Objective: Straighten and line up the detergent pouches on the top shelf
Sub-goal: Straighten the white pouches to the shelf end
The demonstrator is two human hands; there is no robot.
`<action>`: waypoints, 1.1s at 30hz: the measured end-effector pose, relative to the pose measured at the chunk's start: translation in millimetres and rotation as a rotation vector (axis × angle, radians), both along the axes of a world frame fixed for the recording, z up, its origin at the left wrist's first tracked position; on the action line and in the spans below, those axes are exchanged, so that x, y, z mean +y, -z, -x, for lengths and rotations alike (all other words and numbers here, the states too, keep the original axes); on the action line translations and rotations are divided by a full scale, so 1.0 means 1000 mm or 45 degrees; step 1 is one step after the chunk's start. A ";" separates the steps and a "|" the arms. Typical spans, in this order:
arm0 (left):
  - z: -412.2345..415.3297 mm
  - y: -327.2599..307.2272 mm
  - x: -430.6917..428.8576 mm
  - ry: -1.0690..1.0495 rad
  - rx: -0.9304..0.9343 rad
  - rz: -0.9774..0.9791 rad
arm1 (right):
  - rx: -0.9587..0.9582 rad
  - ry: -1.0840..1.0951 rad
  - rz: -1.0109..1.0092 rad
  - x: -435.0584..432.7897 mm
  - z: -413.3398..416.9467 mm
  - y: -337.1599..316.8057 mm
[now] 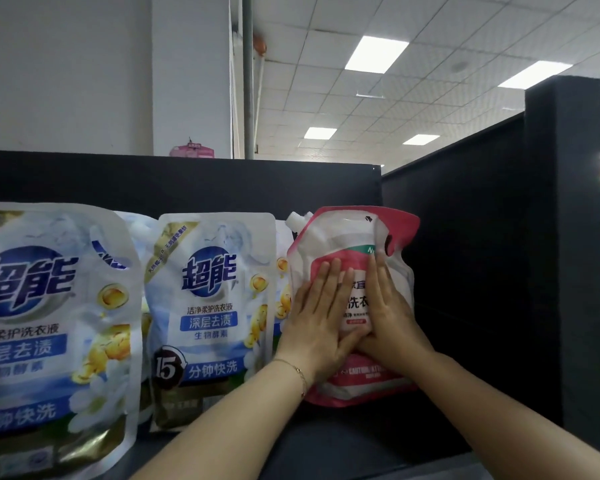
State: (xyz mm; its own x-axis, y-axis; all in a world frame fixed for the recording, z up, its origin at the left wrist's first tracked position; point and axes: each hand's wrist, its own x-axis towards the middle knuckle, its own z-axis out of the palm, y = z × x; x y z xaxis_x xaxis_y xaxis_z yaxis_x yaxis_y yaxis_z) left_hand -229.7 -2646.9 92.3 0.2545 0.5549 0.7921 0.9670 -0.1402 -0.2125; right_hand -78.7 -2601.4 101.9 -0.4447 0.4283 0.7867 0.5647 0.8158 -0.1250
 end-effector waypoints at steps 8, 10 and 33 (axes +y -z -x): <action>0.008 -0.008 -0.003 0.003 -0.100 0.150 | -0.106 0.193 0.176 -0.004 0.010 -0.009; 0.011 -0.011 -0.004 -0.029 -0.104 0.200 | -0.110 0.261 0.187 -0.007 0.012 -0.009; -0.007 -0.016 -0.048 0.356 -1.553 0.374 | -0.248 0.329 0.053 -0.047 -0.010 0.004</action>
State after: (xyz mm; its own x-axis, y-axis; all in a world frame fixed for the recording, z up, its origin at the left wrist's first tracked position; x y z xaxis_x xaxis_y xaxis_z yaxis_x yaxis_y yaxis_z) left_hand -222.4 -2694.5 108.1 -0.4095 0.7928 0.4514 0.4436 -0.2593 0.8579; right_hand -68.3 -2648.5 97.4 -0.4576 0.5765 0.6770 0.7689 0.6389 -0.0244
